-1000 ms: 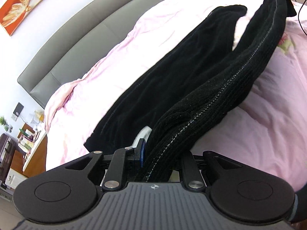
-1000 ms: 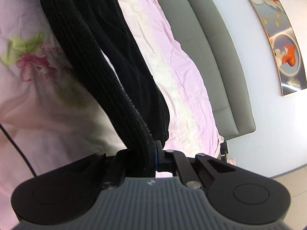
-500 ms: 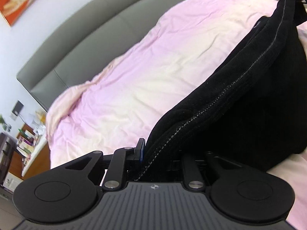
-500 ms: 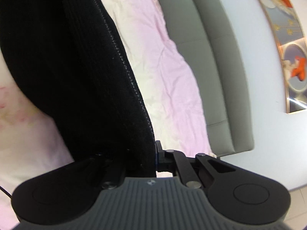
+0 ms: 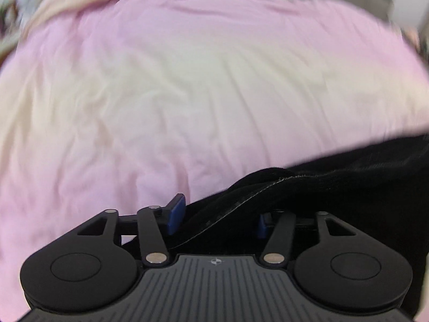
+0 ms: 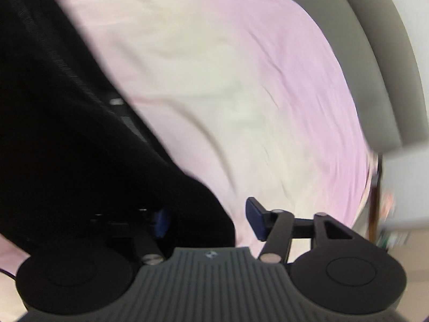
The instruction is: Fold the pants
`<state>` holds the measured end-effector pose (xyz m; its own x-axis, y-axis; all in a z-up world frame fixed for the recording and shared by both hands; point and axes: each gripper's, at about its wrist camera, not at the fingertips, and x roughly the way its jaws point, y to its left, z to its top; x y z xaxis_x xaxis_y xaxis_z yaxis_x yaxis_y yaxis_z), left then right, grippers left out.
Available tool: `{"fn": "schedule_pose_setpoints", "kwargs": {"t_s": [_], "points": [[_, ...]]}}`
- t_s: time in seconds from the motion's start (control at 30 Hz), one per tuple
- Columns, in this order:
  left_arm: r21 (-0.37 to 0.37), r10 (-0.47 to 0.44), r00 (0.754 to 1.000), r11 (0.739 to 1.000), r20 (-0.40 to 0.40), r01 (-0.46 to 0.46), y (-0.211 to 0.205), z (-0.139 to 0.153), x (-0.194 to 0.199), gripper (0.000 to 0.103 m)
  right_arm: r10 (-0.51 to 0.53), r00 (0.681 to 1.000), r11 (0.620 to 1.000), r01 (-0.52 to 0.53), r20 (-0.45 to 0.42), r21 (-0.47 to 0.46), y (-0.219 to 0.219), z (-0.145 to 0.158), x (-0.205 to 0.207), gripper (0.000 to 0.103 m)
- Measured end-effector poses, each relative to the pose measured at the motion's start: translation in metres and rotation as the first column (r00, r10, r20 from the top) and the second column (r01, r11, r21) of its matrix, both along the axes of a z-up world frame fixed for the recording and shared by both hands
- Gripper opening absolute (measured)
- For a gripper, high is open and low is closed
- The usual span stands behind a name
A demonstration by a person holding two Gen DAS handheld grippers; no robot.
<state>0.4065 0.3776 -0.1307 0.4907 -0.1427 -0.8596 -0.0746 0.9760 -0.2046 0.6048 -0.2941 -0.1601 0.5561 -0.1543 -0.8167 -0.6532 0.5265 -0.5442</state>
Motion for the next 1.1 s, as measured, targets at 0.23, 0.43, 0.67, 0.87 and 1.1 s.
{"fn": "schedule_pose_setpoints", "kwargs": {"t_s": [0.23, 0.43, 0.67, 0.87, 1.1], "points": [[-0.183, 0.165, 0.983, 0.967, -0.082, -0.178, 0.038, -0.007, -0.008, 0.063, -0.563, 0.82, 0.749, 0.558, -0.102, 0.358, -0.102, 0.049, 0.02, 0.055], [0.435, -0.141, 0.972, 0.876, -0.187, 0.21, -0.045, 0.014, -0.003, 0.096, -0.628, 0.763, 0.633, 0.615, -0.153, 0.47, -0.095, 0.039, 0.008, 0.054], [0.285, -0.149, 0.989, 0.948, 0.008, 0.141, -0.018, 0.066, -0.059, 0.098, -0.678, 0.648, 0.4, 0.721, -0.347, 0.566, -0.115, -0.006, -0.01, 0.055], [0.083, 0.222, 0.961, 0.968, 0.167, -0.238, 0.033, 0.075, -0.144, 0.103, -0.716, 0.48, 0.061, 0.767, -0.507, 0.639, -0.13, -0.052, -0.052, 0.056], [-0.139, 0.481, 0.873, 0.873, 0.082, -0.468, 0.048, 0.017, -0.214, 0.103, -0.686, 0.459, -0.145, 0.674, -0.565, 0.724, -0.131, -0.074, -0.07, 0.051]]}}
